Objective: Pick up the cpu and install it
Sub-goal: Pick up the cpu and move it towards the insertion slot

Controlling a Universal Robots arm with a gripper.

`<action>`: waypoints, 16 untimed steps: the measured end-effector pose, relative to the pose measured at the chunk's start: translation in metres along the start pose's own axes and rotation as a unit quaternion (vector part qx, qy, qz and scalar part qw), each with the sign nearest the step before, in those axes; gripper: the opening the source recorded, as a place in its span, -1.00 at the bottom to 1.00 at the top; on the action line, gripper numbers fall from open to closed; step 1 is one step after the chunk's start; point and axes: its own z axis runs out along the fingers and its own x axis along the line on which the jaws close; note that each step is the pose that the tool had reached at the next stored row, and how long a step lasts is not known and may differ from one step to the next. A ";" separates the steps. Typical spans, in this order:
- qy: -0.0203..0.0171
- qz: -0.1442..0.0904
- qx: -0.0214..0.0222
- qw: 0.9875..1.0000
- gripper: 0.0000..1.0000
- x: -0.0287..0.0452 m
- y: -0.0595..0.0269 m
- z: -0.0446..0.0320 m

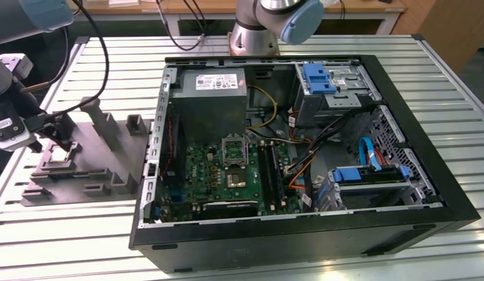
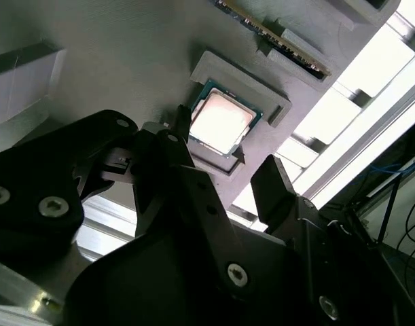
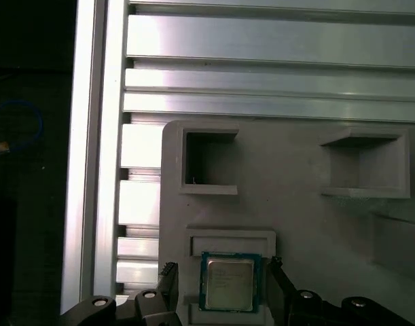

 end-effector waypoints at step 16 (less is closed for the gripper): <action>0.000 0.009 0.000 1.000 0.25 0.0001 -0.0005 0.0104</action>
